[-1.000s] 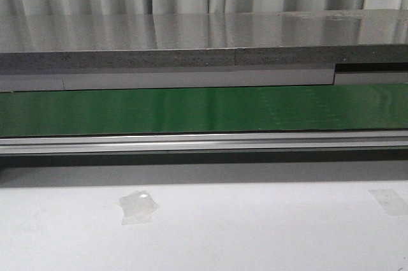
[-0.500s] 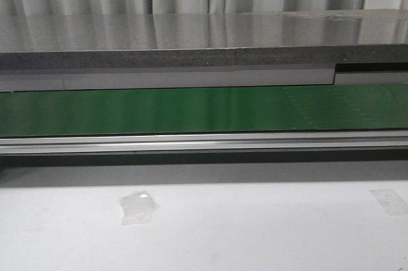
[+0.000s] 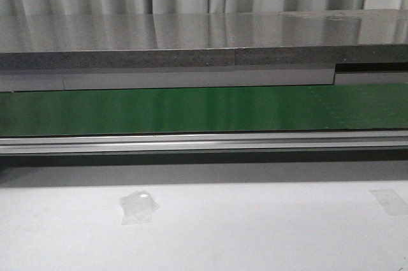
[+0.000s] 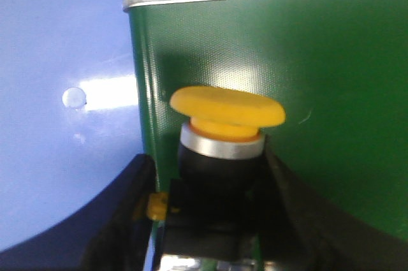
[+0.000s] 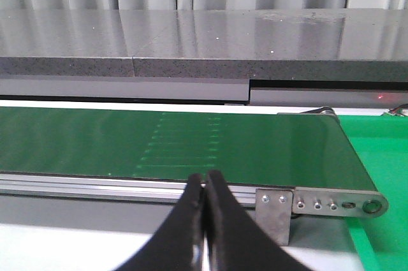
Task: Move button from left to right
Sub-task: 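Carry the button over and set it on the conveyor belt, then open the left gripper and raise it away from the button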
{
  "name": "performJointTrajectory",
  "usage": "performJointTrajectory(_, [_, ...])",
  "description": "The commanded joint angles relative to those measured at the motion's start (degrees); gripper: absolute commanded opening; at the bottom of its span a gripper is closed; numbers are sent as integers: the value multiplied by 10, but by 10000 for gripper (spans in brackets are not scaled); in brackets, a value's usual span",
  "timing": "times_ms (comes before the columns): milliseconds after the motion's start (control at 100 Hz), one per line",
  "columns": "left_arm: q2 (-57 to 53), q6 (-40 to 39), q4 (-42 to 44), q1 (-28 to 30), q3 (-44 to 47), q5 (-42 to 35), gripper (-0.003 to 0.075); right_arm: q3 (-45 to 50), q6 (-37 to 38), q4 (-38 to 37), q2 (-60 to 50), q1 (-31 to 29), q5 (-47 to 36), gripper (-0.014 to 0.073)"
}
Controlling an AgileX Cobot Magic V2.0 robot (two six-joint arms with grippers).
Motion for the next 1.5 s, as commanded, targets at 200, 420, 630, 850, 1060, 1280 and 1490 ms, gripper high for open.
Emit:
performJointTrajectory(200, [-10, -4, -11, -4, -17, -5, 136, -8, -1, -4, -10, 1, -48, -101])
performJointTrajectory(420, [-10, -4, -16, -7, -17, -4, 424, -8, -1, -4, -10, 1, -48, -101])
performJointTrajectory(630, [-10, -4, -16, -7, -17, 0, 498, -8, -1, -4, -10, 1, -48, -101])
performJointTrajectory(850, [-25, -3, -39, -7, -17, -2, 498, -8, -1, -4, -10, 1, -48, -101])
performJointTrajectory(1060, [-78, 0, -66, -7, -17, -2, 498, -8, -1, -4, -10, 1, -48, -101])
performJointTrajectory(1280, [-152, 23, -115, -7, -17, 0, 494, -8, -1, -4, -10, 1, -48, -101])
performJointTrajectory(1490, [-233, 29, -130, -7, -16, -22, 494, -8, -1, -4, -10, 1, -48, -101])
